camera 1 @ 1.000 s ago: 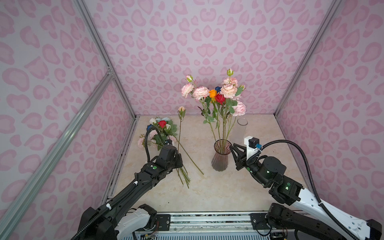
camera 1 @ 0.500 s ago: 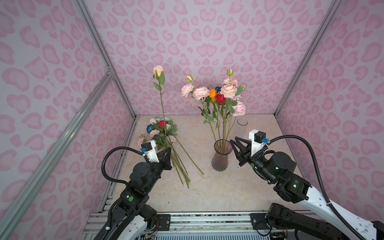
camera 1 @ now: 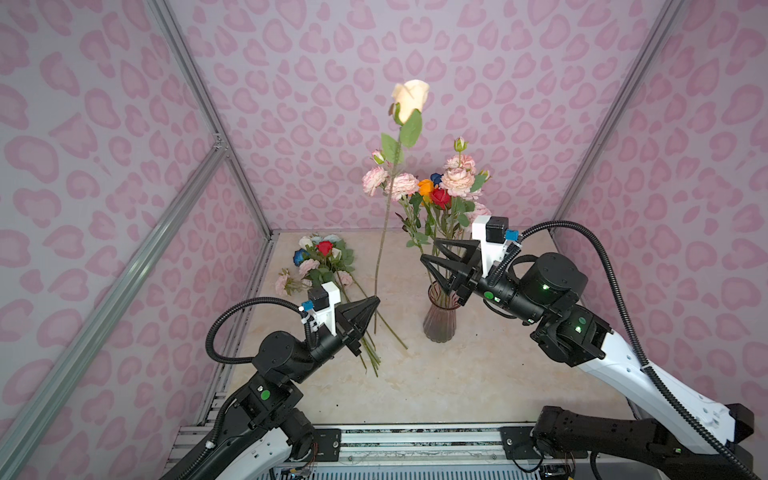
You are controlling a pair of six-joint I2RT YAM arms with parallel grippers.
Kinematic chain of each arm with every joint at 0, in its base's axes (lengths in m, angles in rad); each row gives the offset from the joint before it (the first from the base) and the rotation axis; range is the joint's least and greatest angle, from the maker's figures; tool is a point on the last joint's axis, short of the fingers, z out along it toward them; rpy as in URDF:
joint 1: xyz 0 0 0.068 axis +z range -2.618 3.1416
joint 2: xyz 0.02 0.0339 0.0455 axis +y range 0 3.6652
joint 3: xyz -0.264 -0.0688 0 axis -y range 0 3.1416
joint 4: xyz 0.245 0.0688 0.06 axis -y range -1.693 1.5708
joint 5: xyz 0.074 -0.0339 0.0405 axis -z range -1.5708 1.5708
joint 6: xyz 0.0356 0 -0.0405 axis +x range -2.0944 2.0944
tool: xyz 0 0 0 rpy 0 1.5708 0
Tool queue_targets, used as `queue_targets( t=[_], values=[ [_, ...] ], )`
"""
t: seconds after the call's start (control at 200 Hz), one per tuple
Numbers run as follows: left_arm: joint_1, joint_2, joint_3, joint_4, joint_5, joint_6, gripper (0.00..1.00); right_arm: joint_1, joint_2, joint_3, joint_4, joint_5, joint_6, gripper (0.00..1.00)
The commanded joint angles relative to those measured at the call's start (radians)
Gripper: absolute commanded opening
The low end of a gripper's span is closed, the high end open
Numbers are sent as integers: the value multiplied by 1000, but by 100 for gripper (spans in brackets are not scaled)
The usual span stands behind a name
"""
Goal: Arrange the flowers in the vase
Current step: 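Grasp the cream rose stem with right gripper while left gripper releases it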
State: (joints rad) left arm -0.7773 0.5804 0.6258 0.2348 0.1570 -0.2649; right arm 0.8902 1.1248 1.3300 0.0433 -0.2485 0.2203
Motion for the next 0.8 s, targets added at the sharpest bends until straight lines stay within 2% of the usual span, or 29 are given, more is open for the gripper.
queue_targets(
  t=[0.0, 0.14, 0.295, 0.455, 0.515, 0.585, 0.67, 0.795],
  values=[
    [-37, 20, 8, 53, -40, 51, 3, 1, 39, 35, 76, -89, 65, 54],
    [-50, 26, 5, 59, -44, 49, 3, 1, 74, 56, 101, -109, 96, 54],
    [-59, 35, 5, 51, -39, 46, 3, 1, 88, 49, 144, -113, 111, 43],
    [-63, 44, 9, 45, -41, 49, 3, -2, 121, 69, 147, -112, 124, 40],
    [-65, 44, 10, 40, -42, 50, 3, -2, 135, 82, 141, -122, 127, 36],
    [-65, 44, 8, 38, -46, 51, 3, -3, 141, 85, 144, -121, 129, 20],
    [-65, 44, 6, 27, -61, 50, 3, -2, 139, 80, 148, -118, 128, 11],
    [-65, 56, 23, -25, -94, 37, 14, -2, 132, 73, 143, -108, 112, 6]
  ],
)
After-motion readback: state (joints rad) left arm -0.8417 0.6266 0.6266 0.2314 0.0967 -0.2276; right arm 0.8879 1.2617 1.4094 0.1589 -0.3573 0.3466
